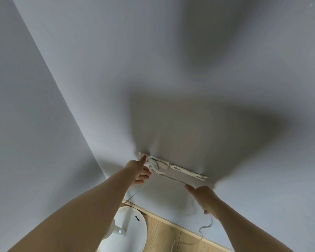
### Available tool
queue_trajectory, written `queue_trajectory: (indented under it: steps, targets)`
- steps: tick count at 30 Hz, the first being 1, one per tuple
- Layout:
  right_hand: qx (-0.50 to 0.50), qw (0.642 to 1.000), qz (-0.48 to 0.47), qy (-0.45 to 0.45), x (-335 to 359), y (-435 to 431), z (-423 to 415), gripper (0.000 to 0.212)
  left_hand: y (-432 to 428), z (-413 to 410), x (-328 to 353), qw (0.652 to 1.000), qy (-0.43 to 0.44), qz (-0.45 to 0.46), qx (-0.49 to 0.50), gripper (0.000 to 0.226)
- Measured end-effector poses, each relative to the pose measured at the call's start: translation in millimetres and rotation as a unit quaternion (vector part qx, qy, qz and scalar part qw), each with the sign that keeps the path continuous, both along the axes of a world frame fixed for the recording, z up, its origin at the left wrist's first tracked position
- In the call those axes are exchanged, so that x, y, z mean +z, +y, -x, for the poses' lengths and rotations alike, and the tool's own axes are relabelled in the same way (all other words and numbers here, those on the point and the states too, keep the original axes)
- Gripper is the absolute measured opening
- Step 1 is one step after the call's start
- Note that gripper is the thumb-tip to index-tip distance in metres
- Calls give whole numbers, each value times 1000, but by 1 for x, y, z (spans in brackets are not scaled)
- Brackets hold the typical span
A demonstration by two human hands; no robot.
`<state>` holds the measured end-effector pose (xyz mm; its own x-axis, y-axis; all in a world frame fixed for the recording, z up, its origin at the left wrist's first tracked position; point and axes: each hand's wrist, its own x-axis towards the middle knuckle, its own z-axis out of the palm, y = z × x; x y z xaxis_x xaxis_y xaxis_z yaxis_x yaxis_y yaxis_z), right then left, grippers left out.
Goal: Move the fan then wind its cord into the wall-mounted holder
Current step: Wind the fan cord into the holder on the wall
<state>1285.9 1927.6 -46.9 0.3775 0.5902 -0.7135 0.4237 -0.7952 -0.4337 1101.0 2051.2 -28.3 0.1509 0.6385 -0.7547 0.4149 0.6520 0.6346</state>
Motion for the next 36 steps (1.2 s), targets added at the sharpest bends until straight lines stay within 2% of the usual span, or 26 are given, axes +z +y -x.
queue_trajectory:
  steps: [3, 5, 7, 9, 12, 13, 16, 20, 24, 27, 29, 35, 36]
  targets:
    - [-41, 997, -61, -14, 4, 6, 5, 43, -4, -3, 3, 999, 39, -26, 5, 61]
    - [-102, 991, -90, 14, 4, 12, 10, 38, -6, 0, 0, 979, 146, -138, -41, 56]
    - [-148, 982, -113, 36, 5, 17, 16, 36, -10, 4, 2, 927, 228, -280, -103, 44]
    - [-179, 974, -136, 42, 8, 22, 21, 36, -16, 7, 5, 881, 226, -376, -176, 34]
    - [-216, 961, -160, 59, 10, 21, 26, 31, -22, 11, 7, 819, 228, -431, -302, 47]
    - [-223, 959, -166, 61, 11, 19, 28, 29, -23, 14, 8, 817, 227, -432, -306, 51]
    - [-257, 944, -192, 80, 21, 14, 30, 32, -25, 26, 7, 848, 211, -424, -239, 52]
    - [-287, 917, -234, 148, 46, 15, 37, 29, -22, 42, 12, 878, 210, -393, -177, 37]
    - [-320, 882, -244, 246, 73, 27, 44, 30, -17, 52, 20, 885, 219, -385, -142, 24]
    - [-295, 903, -235, 207, 83, 28, 49, 29, -15, 55, 27, 890, 225, -376, -129, 23]
    - [-291, 902, -245, 204, 88, 26, 53, 28, -14, 54, 30, 891, 222, -377, -121, 23]
    - [-327, 847, -255, 333, 114, 40, 64, 31, -12, 48, 40, 894, 206, -383, -106, 17]
    - [-313, 851, -245, 342, 120, 43, 67, 32, -12, 47, 43, 895, 200, -384, -109, 14]
